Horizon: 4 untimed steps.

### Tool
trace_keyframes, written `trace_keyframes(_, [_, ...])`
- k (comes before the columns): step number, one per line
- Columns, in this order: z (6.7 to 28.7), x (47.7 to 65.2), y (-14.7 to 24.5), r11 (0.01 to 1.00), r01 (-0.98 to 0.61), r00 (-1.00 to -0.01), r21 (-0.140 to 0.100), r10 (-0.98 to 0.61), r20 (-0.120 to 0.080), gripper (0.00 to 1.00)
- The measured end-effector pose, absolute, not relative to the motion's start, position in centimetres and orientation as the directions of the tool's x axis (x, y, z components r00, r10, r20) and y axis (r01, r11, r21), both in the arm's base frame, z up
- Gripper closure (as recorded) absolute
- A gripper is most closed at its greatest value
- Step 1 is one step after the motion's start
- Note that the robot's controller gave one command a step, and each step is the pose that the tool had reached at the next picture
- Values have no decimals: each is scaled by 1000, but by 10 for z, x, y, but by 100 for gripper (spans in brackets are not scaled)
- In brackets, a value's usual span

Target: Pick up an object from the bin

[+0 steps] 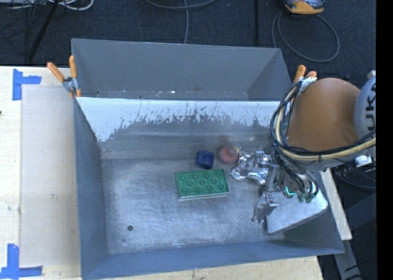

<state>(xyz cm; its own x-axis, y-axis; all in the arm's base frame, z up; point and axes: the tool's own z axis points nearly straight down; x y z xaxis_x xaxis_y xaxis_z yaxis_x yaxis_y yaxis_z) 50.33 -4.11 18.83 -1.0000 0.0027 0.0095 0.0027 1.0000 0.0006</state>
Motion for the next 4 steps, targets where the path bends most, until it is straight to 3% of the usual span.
trace_keyframes(1, [132, 559, -25, 987, 161, -987, 1, 161, 3, 0])
trace_keyframes(2, [72, 592, -2, 960, 280, -960, 0, 280, 0, 0])
trace_keyframes(3, [76, 594, -2, 961, 277, -961, 2, 277, -9, 100])
trace_keyframes(4, [218, 593, -10, 960, 279, -960, 3, 279, -7, 100])
